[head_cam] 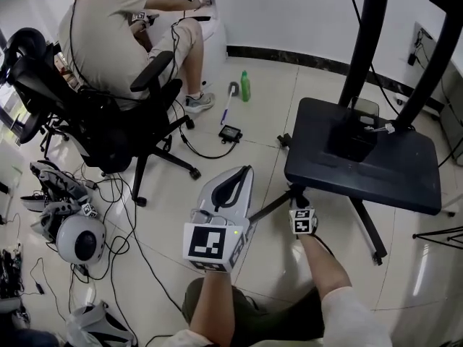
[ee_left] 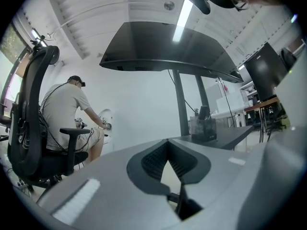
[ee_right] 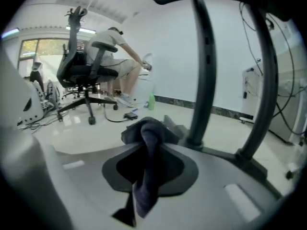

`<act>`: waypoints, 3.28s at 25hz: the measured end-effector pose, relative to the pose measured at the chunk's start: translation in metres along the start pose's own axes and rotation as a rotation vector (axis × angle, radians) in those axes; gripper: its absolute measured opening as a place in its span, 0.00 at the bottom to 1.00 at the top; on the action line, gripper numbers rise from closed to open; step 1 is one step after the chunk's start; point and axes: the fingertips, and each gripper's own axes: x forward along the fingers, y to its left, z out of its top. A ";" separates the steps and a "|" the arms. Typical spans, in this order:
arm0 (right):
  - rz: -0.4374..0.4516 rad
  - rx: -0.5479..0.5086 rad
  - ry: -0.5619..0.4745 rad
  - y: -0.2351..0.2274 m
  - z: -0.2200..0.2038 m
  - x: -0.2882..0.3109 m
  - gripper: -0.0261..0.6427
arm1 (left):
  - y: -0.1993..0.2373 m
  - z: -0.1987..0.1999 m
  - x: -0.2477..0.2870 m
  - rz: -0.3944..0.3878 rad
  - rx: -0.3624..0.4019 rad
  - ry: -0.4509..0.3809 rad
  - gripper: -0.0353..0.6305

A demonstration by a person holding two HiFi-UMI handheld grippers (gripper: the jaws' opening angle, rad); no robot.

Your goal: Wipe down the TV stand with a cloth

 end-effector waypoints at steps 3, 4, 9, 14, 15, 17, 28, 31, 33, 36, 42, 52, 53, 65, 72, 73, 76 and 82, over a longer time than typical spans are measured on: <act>0.185 -0.030 0.021 0.141 -0.035 -0.015 0.13 | 0.005 0.007 -0.001 0.009 0.003 -0.007 0.29; 0.241 -0.042 0.035 0.187 -0.044 -0.025 0.13 | 0.005 0.007 -0.001 0.011 0.004 -0.006 0.29; 0.325 0.030 0.022 0.260 -0.025 -0.088 0.13 | 0.003 0.005 -0.005 0.011 -0.001 0.004 0.29; 0.235 -0.026 -0.240 0.156 0.116 -0.202 0.13 | -0.017 0.013 -0.003 -0.020 0.003 0.005 0.29; 0.205 -0.031 -0.298 0.131 0.152 -0.241 0.13 | -0.026 0.009 0.000 -0.036 0.000 0.015 0.29; 0.135 -0.028 -0.411 0.083 0.223 -0.323 0.13 | -0.047 0.002 0.010 -0.082 -0.021 0.017 0.29; -0.232 0.018 -0.655 -0.064 0.332 -0.601 0.13 | -0.254 0.034 0.045 -0.399 -0.033 -0.056 0.29; -0.261 -0.013 -0.635 -0.096 0.318 -0.612 0.13 | -0.290 0.063 0.046 -0.438 -0.061 -0.067 0.29; -0.279 -0.001 -0.597 -0.129 0.288 -0.584 0.13 | -0.300 0.062 0.051 -0.440 -0.063 -0.059 0.29; -0.253 0.065 -0.461 -0.182 0.253 -0.509 0.13 | -0.302 0.056 0.059 -0.425 -0.058 -0.035 0.29; -0.196 -0.038 -0.510 -0.257 0.302 -0.367 0.13 | -0.276 0.069 0.057 -0.364 -0.042 -0.021 0.29; -0.161 -0.039 -0.390 -0.267 0.261 -0.277 0.13 | -0.244 0.089 0.056 -0.318 -0.061 -0.063 0.29; -0.154 -0.030 -0.342 -0.266 0.235 -0.260 0.13 | -0.244 0.089 0.056 -0.317 -0.064 -0.063 0.29; -0.129 0.038 -0.010 -0.271 0.020 -0.185 0.13 | -0.240 0.088 0.060 -0.307 -0.045 -0.066 0.29; -0.266 0.059 0.223 -0.334 -0.147 -0.352 0.13 | -0.242 0.094 0.054 -0.310 -0.064 -0.068 0.29; -0.294 0.074 0.244 -0.342 -0.165 -0.382 0.13 | -0.244 0.095 0.054 -0.316 -0.063 -0.070 0.29; -0.365 0.142 0.233 -0.349 -0.184 -0.441 0.13 | -0.247 0.099 0.050 -0.325 -0.063 -0.074 0.29; -0.227 0.000 -0.163 -0.212 0.072 -0.490 0.13 | -0.229 0.111 0.032 -0.303 -0.071 -0.064 0.29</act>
